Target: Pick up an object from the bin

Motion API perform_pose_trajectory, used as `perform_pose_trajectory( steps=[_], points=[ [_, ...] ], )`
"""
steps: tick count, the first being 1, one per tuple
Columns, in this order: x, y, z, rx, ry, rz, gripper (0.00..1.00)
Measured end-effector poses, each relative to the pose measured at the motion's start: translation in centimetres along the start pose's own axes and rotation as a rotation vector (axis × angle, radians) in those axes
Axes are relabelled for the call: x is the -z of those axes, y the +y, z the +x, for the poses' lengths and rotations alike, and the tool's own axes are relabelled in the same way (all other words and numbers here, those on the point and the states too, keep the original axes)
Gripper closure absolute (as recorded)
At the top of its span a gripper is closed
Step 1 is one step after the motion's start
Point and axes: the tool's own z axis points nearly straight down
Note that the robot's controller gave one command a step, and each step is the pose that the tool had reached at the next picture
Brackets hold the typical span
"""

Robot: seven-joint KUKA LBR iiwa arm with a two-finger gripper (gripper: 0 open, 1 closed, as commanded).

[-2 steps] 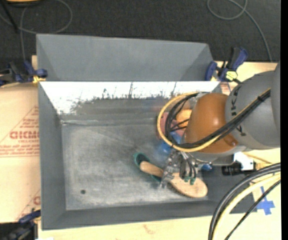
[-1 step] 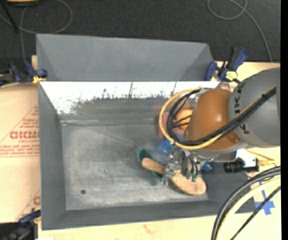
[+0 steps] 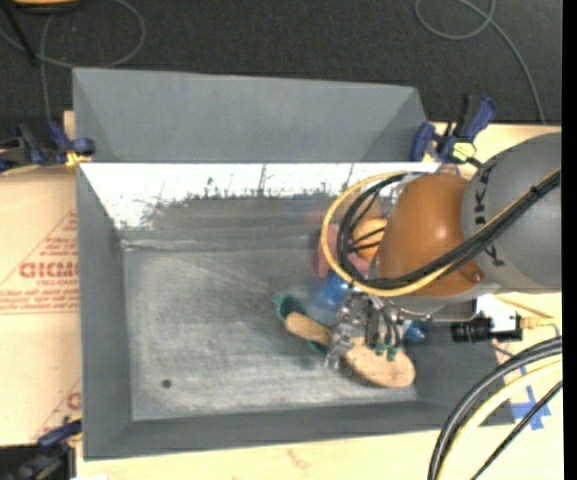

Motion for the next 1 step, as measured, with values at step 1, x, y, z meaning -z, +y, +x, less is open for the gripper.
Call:
perform_pose_trajectory(
  steps=[1],
  points=[
    [0.58, 0.0, 0.01, 0.0, 0.0, 0.0, 1.0]
  ],
)
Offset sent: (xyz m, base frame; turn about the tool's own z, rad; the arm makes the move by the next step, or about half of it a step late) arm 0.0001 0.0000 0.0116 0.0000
